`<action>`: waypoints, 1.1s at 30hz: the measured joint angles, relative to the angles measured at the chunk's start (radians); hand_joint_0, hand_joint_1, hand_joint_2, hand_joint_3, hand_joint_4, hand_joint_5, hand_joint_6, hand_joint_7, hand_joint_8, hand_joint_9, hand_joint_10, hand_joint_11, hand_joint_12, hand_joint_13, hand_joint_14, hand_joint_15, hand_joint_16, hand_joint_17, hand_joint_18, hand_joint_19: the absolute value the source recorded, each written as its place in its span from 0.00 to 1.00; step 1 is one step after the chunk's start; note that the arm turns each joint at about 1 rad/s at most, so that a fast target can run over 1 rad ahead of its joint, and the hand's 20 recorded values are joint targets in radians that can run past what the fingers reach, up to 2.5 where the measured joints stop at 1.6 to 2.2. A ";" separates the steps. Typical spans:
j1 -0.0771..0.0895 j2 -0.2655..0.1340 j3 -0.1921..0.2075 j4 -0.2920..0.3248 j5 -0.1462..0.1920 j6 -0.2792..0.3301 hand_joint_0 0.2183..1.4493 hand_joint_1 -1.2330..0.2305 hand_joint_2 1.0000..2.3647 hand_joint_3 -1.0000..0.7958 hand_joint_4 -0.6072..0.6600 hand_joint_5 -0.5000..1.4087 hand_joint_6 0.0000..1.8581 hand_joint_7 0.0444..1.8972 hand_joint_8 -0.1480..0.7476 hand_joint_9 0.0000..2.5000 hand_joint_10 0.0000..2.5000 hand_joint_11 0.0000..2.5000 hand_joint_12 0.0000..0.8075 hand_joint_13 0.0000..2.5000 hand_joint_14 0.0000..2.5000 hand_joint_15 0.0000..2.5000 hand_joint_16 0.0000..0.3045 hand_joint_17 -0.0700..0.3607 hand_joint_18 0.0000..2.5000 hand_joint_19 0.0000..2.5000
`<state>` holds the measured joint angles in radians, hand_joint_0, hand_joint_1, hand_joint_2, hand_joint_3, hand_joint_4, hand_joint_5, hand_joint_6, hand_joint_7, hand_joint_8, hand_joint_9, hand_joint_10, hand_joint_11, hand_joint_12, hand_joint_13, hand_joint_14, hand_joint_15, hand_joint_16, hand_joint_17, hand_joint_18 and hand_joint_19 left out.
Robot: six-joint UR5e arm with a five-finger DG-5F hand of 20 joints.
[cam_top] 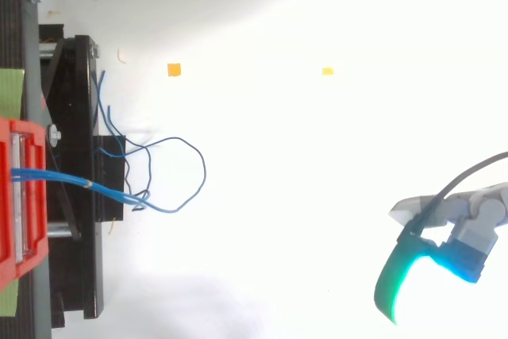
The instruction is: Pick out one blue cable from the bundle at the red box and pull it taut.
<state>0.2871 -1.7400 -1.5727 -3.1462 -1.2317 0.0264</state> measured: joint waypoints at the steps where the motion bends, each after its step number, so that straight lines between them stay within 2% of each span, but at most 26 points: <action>1: 0.000 0.000 0.000 0.000 0.000 0.001 0.27 0.52 0.00 0.29 0.72 0.15 0.27 0.38 0.43 0.13 0.00 0.00 0.40 0.14 0.00 0.00 0.17 0.43 0.11 0.08; 3: 0.001 0.000 0.000 0.000 0.000 0.002 0.27 0.51 0.00 0.29 0.72 0.15 0.27 0.38 0.43 0.13 0.00 0.00 0.41 0.14 0.00 0.00 0.17 0.43 0.10 0.09; 4: 0.002 0.000 0.000 -0.001 0.000 0.002 0.28 0.51 0.00 0.29 0.74 0.15 0.27 0.38 0.45 0.14 0.00 0.00 0.41 0.14 0.00 0.00 0.14 0.38 0.05 0.09; 9: 0.005 -0.001 0.000 0.002 0.000 -0.002 0.27 0.52 0.00 0.29 0.70 0.15 0.27 0.38 0.42 0.13 0.00 0.00 0.39 0.13 0.00 0.00 0.15 0.40 0.07 0.10; 15: 0.006 -0.005 0.000 0.045 0.005 -0.035 0.27 0.51 0.00 0.29 0.68 0.14 0.27 0.39 0.42 0.13 0.00 0.00 0.38 0.13 0.00 0.00 0.14 0.38 0.07 0.10; 20: 0.010 -0.029 0.000 0.084 0.039 -0.105 0.26 0.46 0.00 0.28 0.66 0.13 0.27 0.39 0.41 0.12 0.00 0.00 0.38 0.14 0.00 0.00 0.13 0.37 0.08 0.10; 24: 0.010 -0.057 -0.001 0.095 0.057 -0.123 0.26 0.42 0.00 0.28 0.66 0.13 0.27 0.39 0.41 0.12 0.00 0.00 0.38 0.15 0.00 0.00 0.12 0.36 0.08 0.10; 27: 0.010 -0.075 0.000 0.119 0.070 -0.128 0.28 0.34 0.00 0.28 0.65 0.13 0.27 0.38 0.40 0.13 0.00 0.00 0.37 0.15 0.00 0.00 0.12 0.35 0.09 0.09; 33: 0.013 -0.088 -0.001 0.197 0.149 -0.150 0.29 0.28 0.00 0.28 0.64 0.13 0.27 0.38 0.40 0.13 0.00 0.00 0.37 0.15 0.00 0.00 0.12 0.35 0.11 0.08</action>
<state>0.2998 -1.8282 -1.5736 -2.9489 -1.0823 -0.1233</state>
